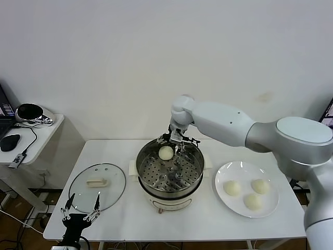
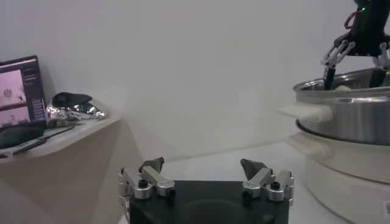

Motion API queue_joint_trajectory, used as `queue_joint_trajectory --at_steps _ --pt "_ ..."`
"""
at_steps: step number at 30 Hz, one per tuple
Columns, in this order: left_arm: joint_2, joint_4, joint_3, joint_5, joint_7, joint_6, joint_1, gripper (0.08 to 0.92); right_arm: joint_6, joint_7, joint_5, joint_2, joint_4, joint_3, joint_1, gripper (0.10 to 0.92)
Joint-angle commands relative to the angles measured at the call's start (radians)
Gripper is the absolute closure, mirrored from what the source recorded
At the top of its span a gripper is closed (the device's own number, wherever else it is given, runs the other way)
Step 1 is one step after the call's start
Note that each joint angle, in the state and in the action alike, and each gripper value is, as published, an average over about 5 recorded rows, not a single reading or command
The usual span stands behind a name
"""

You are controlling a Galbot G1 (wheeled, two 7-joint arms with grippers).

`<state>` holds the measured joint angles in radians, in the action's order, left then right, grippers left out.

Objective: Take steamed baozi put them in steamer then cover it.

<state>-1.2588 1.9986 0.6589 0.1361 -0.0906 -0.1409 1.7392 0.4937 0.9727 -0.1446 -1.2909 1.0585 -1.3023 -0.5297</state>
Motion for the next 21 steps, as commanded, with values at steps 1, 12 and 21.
queue_joint_trajectory --at_steps 1,12,21 --pt "0.000 0.003 0.001 0.000 0.000 0.001 0.000 0.177 -0.389 0.091 0.324 0.206 0.302 -0.073 -0.196 0.203" --pt "0.007 0.039 0.002 -0.003 0.002 0.002 0.017 0.177 -0.842 0.114 0.374 0.672 0.569 -0.106 -0.260 0.203" --pt "0.012 0.045 -0.005 -0.011 0.003 0.002 0.019 0.177 -0.859 0.116 0.268 0.877 0.606 -0.013 -0.067 0.203"
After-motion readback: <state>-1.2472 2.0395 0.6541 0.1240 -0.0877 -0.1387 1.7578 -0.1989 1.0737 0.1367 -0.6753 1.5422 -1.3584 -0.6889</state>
